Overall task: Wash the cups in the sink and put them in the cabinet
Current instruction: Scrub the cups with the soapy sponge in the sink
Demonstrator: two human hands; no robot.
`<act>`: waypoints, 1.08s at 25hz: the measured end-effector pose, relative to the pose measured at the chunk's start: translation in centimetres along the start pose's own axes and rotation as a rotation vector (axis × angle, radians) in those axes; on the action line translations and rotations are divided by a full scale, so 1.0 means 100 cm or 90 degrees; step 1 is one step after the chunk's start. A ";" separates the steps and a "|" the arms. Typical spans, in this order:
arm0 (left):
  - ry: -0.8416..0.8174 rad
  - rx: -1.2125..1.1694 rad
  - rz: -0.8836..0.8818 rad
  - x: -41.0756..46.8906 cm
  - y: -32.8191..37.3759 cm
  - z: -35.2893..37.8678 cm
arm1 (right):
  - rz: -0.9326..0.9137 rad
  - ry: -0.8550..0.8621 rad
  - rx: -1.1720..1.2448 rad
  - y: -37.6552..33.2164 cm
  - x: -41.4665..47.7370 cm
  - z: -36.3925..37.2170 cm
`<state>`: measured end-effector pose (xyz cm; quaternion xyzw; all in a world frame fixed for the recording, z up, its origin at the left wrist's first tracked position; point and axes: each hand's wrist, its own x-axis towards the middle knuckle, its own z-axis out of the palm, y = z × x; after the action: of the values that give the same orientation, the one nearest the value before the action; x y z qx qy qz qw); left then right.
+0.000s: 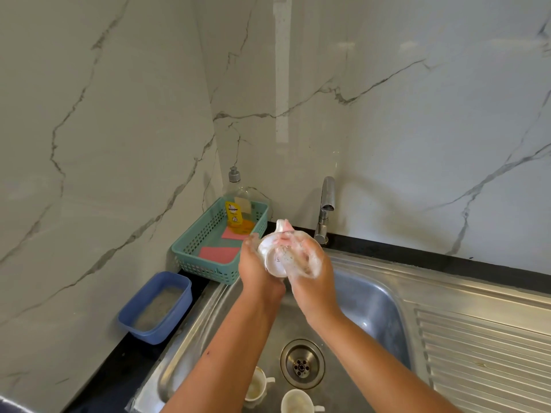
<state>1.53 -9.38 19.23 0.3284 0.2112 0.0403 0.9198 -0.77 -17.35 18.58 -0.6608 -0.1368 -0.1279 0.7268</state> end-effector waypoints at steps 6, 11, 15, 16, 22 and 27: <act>-0.170 0.013 -0.089 -0.040 -0.006 0.027 | 0.210 0.127 0.333 -0.020 0.034 -0.013; -0.178 0.141 0.038 -0.050 -0.034 0.034 | 0.376 0.207 0.217 -0.033 0.041 -0.019; -0.153 0.185 0.091 -0.047 -0.036 0.032 | 0.146 0.216 -0.005 -0.018 0.018 -0.007; -0.157 0.185 0.101 -0.045 -0.035 0.032 | 0.096 0.232 -0.019 -0.017 0.014 -0.004; -0.134 0.283 0.146 -0.033 -0.023 0.024 | -0.251 -0.085 -0.376 0.019 0.013 -0.034; -0.117 0.425 0.243 -0.031 -0.018 0.020 | -0.267 -0.017 -0.570 0.004 0.047 -0.027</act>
<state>-0.60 -12.57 20.65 0.6449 0.0648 0.1104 0.7535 3.80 -20.00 19.67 -0.8679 -0.2079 -0.3092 0.3285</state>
